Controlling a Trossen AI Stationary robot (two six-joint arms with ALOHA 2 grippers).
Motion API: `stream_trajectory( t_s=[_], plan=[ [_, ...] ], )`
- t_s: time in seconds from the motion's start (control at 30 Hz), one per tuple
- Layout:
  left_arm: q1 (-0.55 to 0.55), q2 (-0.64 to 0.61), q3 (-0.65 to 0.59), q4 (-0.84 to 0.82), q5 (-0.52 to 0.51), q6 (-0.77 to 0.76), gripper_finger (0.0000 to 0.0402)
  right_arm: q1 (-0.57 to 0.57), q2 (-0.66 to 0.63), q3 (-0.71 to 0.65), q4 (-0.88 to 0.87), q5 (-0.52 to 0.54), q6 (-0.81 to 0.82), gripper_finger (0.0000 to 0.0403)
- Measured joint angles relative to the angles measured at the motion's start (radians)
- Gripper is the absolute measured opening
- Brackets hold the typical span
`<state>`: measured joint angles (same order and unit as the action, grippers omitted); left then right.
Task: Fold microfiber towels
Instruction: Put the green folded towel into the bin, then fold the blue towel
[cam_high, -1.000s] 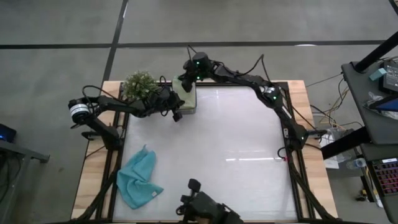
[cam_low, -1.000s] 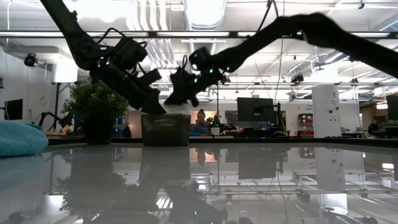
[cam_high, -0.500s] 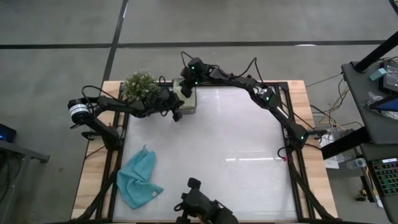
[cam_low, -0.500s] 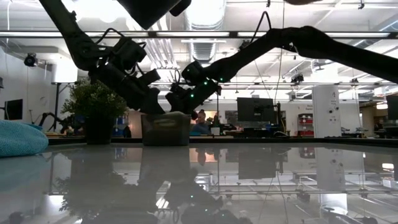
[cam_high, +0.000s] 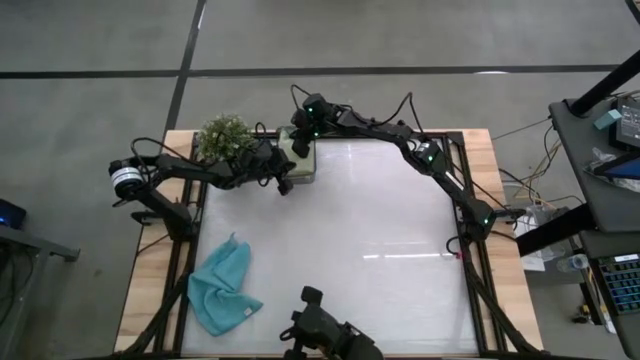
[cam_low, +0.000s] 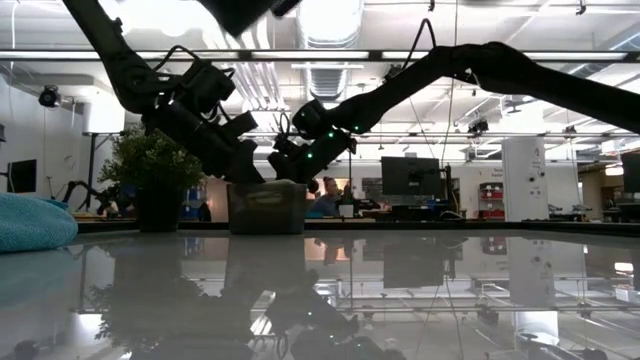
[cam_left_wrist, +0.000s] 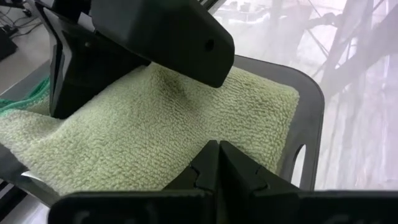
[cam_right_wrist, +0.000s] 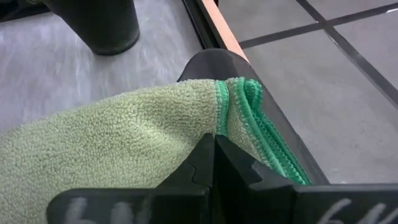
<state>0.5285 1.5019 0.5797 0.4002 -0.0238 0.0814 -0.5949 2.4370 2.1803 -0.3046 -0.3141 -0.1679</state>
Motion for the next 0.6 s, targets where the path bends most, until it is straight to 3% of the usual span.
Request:
stream_trajectory(
  t_s=[0.6],
  plan=[
    [-0.065, -0.288, -0.003, -0.060, 0.007, -0.011, 0.0000, 0.014, -0.166, -0.008, -0.070, -0.004, -0.036, 0.0008]
  ],
)
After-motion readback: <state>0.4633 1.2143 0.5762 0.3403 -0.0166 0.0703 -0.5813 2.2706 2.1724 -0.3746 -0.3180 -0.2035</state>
